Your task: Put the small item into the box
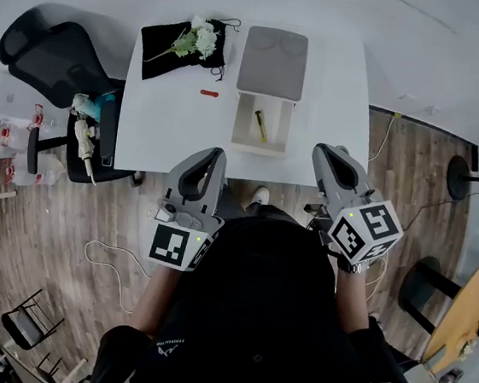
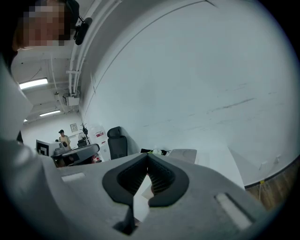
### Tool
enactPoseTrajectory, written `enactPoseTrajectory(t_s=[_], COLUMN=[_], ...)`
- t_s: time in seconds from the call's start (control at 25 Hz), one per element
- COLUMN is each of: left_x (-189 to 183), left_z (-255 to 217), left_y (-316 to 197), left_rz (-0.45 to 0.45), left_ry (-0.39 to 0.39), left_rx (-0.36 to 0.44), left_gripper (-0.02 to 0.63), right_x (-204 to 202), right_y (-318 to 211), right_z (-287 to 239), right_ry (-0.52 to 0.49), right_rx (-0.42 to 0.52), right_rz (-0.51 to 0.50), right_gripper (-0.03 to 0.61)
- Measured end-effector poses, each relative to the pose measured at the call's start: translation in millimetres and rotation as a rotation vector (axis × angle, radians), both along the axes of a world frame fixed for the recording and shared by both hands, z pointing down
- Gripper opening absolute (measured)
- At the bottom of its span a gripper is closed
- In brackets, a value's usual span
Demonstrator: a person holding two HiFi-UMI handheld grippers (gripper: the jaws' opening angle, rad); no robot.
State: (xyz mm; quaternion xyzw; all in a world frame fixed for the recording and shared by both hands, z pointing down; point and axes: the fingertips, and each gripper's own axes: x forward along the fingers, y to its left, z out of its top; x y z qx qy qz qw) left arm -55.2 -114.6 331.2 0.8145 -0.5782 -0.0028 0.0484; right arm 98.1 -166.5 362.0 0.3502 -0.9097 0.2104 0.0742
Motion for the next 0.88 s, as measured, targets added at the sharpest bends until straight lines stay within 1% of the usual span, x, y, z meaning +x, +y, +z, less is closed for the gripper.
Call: enactPoseTrajectory(t_s=[0.28,0.56,0.68,0.88], left_x=[2.9,-8.7,-12.3,-18.7], left_z=[-33.9,-74.2,-83.8,-100.0], left_y=[-5.0,-15.3,-15.3,-14.2], left_rz=[-0.002,-0.025,-0.047,-0.075], left_ry=[-0.016,-0.048,-0.058,-0.050], left_rx=[0.074,0.159,0.172,0.201], left_gripper=[0.005,0.005,0.005,0.005], right_x=[4.0,2.1,4.4,11.3], right_y=[0.8,-10.3,-10.0,-7.8], right_z=[-39.0,-85.9,-100.3,-124.2], right_ry=[-0.026,-0.044,-0.050,-0.045], right_rx=[0.109,0.246,0.282,0.335], right_rz=[-0.022,-0.021,-0.014,0.008], right_gripper=[0.005,0.005,0.005,0.005])
